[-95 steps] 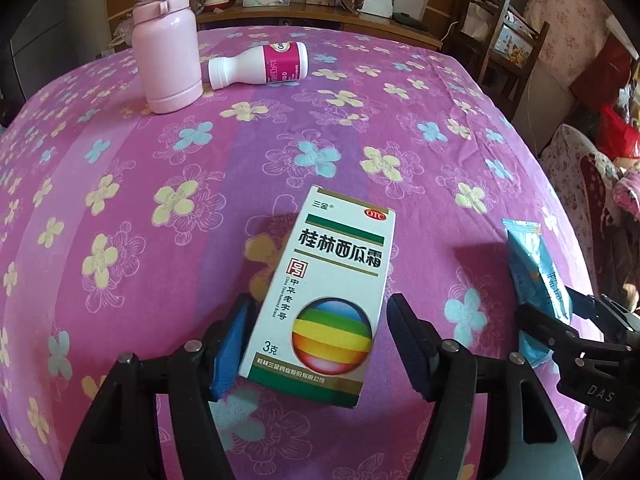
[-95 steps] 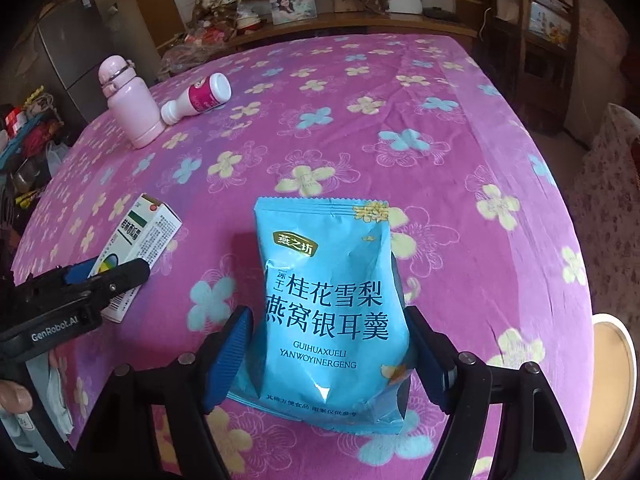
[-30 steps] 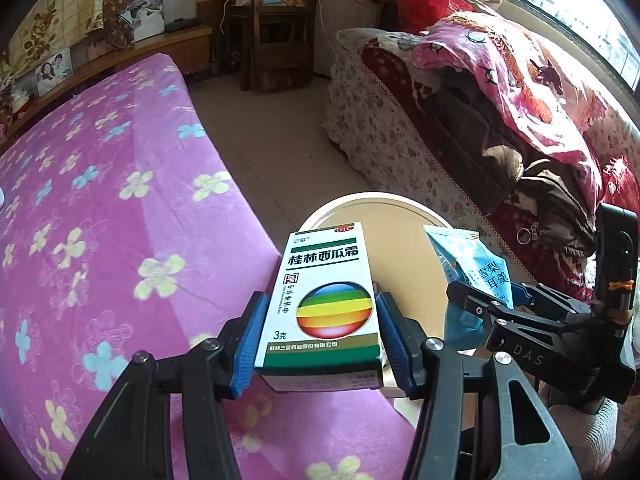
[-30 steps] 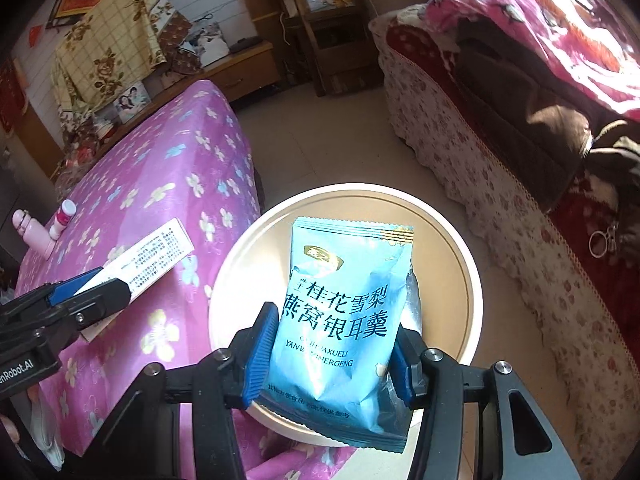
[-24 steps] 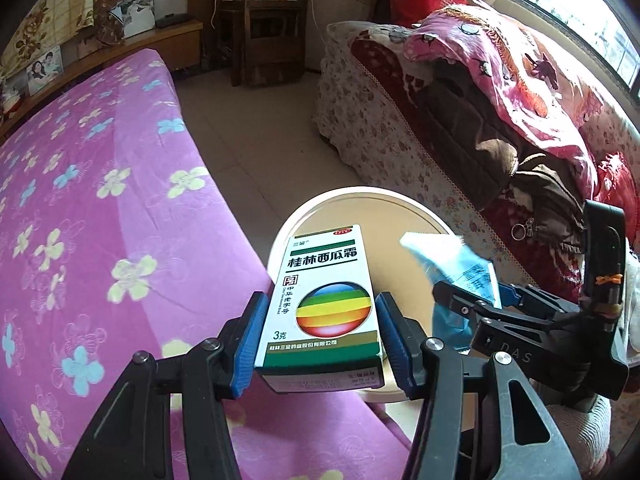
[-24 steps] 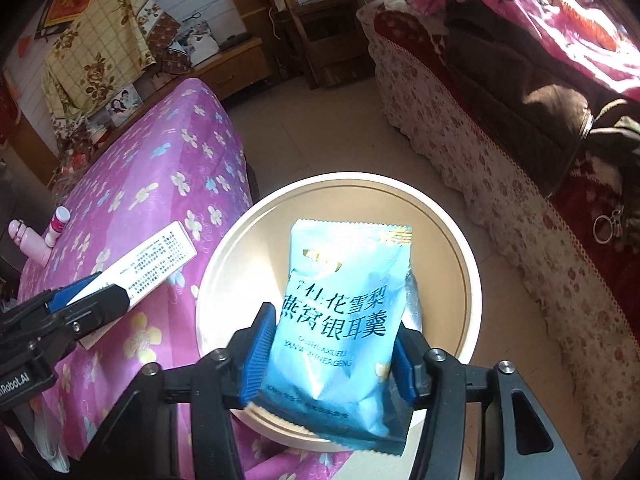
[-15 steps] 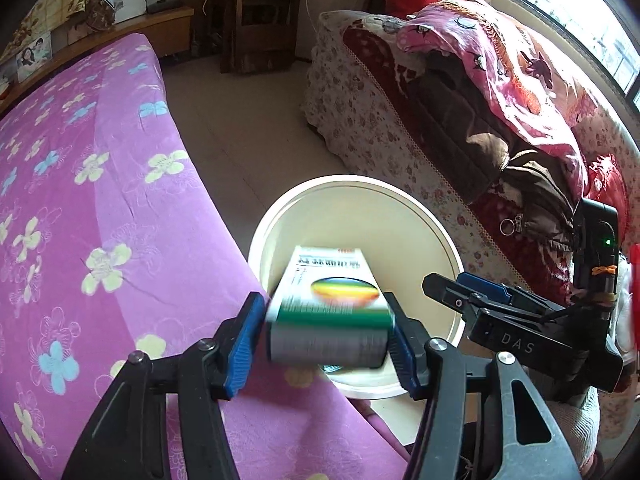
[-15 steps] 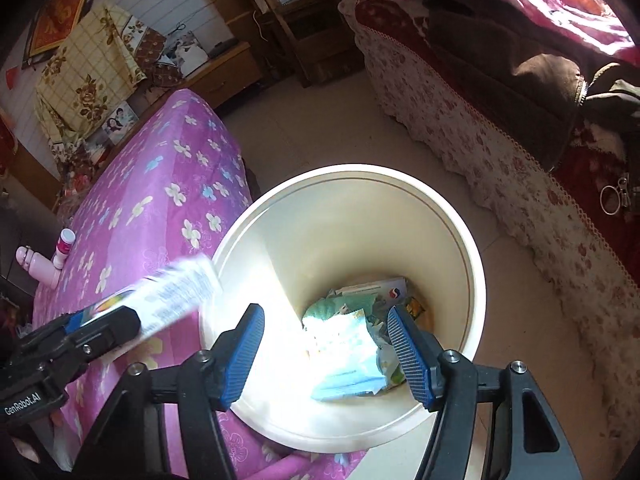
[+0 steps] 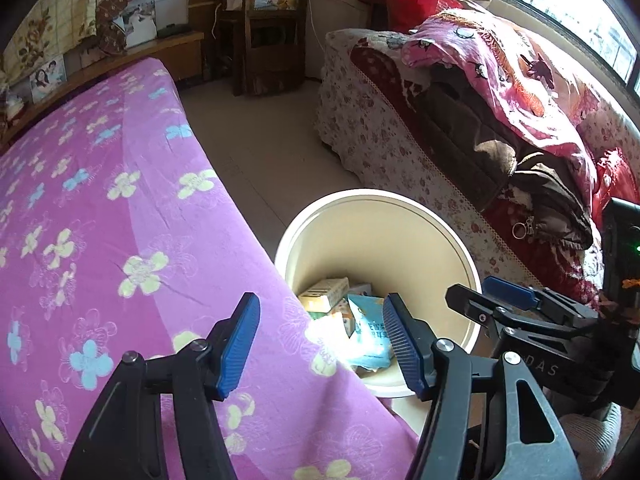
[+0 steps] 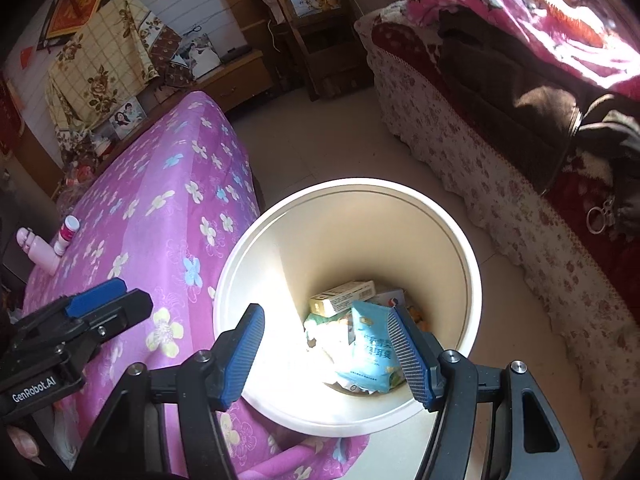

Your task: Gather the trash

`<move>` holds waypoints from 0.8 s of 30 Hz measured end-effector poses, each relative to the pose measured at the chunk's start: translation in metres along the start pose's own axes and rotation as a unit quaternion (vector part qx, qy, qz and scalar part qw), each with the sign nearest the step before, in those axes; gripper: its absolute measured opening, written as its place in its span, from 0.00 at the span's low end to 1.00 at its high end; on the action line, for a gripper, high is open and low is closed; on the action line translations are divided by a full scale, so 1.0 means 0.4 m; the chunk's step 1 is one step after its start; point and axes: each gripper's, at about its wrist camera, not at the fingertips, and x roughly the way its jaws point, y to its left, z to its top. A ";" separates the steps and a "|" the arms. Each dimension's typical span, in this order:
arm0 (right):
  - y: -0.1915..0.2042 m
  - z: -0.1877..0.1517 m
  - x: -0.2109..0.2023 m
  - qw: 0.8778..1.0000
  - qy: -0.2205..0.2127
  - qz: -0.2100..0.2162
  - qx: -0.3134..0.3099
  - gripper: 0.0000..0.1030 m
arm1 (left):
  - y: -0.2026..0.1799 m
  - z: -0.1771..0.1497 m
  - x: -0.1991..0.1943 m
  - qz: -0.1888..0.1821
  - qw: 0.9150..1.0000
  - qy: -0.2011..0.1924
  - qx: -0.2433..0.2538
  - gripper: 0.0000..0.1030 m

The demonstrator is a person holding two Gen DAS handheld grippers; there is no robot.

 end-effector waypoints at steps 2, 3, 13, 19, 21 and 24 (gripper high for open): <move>0.014 -0.004 -0.016 1.000 -0.007 -0.005 -0.005 0.66 | 0.000 -0.003 -0.012 0.005 1.000 -0.006 0.005 0.63; 0.019 -0.005 -0.023 1.000 -0.011 -0.005 -0.006 0.66 | 0.000 -0.004 -0.019 0.008 1.000 -0.011 0.006 0.63; 0.079 -0.022 -0.144 0.995 -0.092 -0.024 -0.011 0.66 | 0.005 -0.021 -0.143 0.047 0.994 -0.096 0.018 0.63; 0.120 -0.032 -0.232 0.989 -0.140 -0.053 -0.022 0.66 | 0.001 -0.027 -0.224 0.054 0.989 -0.136 0.030 0.67; 0.128 -0.036 -0.257 0.987 -0.149 -0.056 -0.020 0.67 | -0.001 -0.033 -0.249 0.056 0.987 -0.149 0.032 0.67; 0.138 -0.040 -0.286 0.986 -0.157 -0.060 -0.020 0.68 | -0.004 -0.043 -0.276 0.055 0.985 -0.161 0.034 0.69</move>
